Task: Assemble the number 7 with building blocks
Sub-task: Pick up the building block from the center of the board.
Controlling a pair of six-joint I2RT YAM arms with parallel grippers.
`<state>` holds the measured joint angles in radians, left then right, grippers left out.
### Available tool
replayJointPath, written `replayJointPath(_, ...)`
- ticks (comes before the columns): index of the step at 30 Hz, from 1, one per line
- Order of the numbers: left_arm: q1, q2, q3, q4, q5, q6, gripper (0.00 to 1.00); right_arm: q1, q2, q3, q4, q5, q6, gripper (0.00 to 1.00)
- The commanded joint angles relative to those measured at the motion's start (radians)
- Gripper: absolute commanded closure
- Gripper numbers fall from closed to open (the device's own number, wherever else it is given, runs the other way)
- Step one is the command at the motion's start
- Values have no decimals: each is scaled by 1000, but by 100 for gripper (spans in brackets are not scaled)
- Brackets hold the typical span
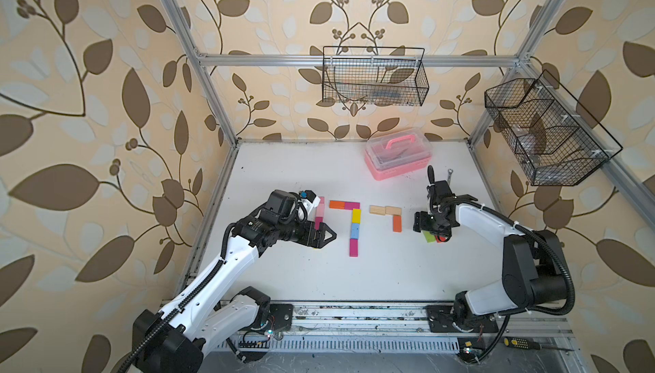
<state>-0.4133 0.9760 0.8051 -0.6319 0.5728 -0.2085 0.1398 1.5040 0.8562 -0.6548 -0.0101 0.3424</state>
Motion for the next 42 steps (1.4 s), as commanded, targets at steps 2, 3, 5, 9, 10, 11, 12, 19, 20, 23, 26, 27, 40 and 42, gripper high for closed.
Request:
replayJointPath(2, -7, 0, 19, -3, 21, 17, 1, -5, 28, -19, 23, 18, -22, 22)
replayJointPath(3, -7, 1, 19, -3, 21, 17, 1, -5, 34, -20, 26, 19, -21, 22)
replayJointPath(5, -7, 4, 19, -3, 21, 15, 1, -4, 49, -22, 33, 13, -19, 25)
replayJointPath(9, -7, 4, 20, -3, 23, 15, 1, 9, 64, -32, 45, 18, -12, 32)
replayJointPath(10, -7, 4, 19, -4, 24, 15, 1, 10, 64, -38, 49, 19, -7, 33)
replayJointPath(11, -7, 3, 18, -3, 24, 15, 1, 10, 63, -43, 55, 21, -4, 34)
replayJointPath(12, -7, 1, 18, -2, 23, 15, 1, 12, 63, -45, 59, 20, -2, 35)
replayJointPath(19, -9, 0, 19, 0, 25, 14, 1, 19, 65, -57, 65, 60, 6, 70)
replayJointPath(20, -7, 0, 19, 0, 25, 14, 1, 20, 64, -57, 67, 61, 10, 75)
replayJointPath(23, -8, -1, 17, 1, 27, 12, 1, 21, 49, -52, 58, 55, 16, 81)
replayJointPath(26, -9, 3, 16, 3, 31, 12, 1, 37, -10, -48, 39, 54, 31, 82)
replayJointPath(27, -9, 5, 16, 3, 33, 12, 1, 43, -33, -44, 31, 47, 35, 82)
replayJointPath(40, -9, 18, 16, 4, 27, 9, 1, 204, -239, 72, -129, 39, 134, 81)
replayJointPath(42, -9, 22, 16, 4, 27, 9, 1, 244, -257, 68, -135, 64, 163, 81)
